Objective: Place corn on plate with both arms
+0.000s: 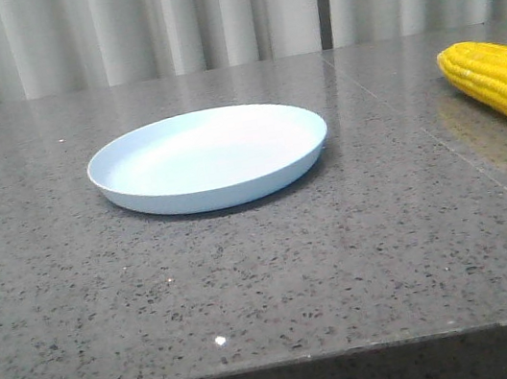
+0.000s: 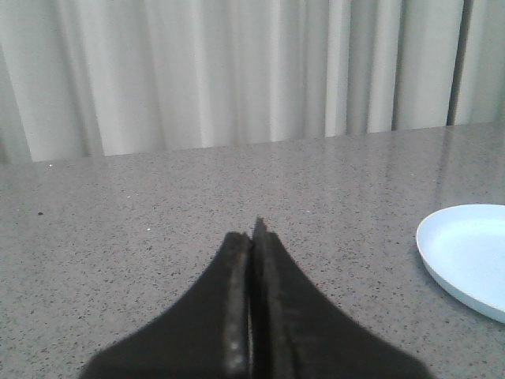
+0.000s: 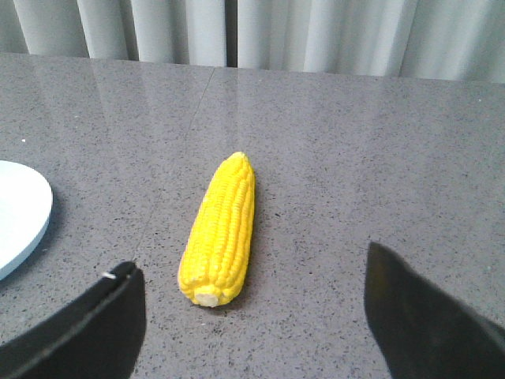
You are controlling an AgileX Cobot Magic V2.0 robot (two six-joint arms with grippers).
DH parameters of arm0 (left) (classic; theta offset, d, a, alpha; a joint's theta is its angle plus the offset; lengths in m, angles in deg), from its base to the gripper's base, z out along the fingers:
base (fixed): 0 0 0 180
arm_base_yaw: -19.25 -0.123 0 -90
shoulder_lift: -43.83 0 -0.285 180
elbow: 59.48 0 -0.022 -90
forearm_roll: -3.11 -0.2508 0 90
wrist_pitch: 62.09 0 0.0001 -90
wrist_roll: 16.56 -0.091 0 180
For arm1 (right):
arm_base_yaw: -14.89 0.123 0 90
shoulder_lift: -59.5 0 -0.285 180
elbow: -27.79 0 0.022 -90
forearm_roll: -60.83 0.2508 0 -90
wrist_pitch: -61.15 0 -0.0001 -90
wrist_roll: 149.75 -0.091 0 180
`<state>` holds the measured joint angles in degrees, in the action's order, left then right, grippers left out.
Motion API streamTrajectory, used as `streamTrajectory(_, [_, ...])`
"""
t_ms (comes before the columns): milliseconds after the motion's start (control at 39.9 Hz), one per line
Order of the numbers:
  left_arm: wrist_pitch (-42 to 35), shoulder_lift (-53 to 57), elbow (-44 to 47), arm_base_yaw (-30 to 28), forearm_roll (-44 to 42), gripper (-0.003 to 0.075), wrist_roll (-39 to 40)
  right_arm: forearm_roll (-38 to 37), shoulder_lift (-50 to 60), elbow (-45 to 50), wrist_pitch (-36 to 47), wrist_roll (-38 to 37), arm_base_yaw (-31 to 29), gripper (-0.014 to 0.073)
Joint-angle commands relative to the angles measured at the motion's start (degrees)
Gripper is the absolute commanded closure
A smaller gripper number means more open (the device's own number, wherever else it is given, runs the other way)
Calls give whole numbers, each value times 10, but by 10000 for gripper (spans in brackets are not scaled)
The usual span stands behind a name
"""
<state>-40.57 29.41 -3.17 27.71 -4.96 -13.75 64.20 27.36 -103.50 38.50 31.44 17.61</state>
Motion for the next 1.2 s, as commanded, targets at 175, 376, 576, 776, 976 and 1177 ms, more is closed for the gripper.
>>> streamTrajectory(175, [-48,-6,-14,1,-2,741,0,5,-63,-45,13,0,-3,2])
streamTrajectory(376, [-48,-6,-14,1,-2,741,0,17,-225,-143,-52,0,-3,2])
streamTrajectory(576, [-48,-6,-14,1,-2,741,0,48,-379,-248,-102,0,-3,2])
streamTrajectory(776, [-48,-6,-14,1,-2,741,0,54,-523,-332,-110,0,-3,2])
streamTrajectory(976, [-48,-6,-14,1,-2,741,0,64,-629,-389,-128,0,0,2])
streamTrajectory(1177, [-48,-6,-14,1,-2,741,0,66,-661,-410,-158,0,16,124])
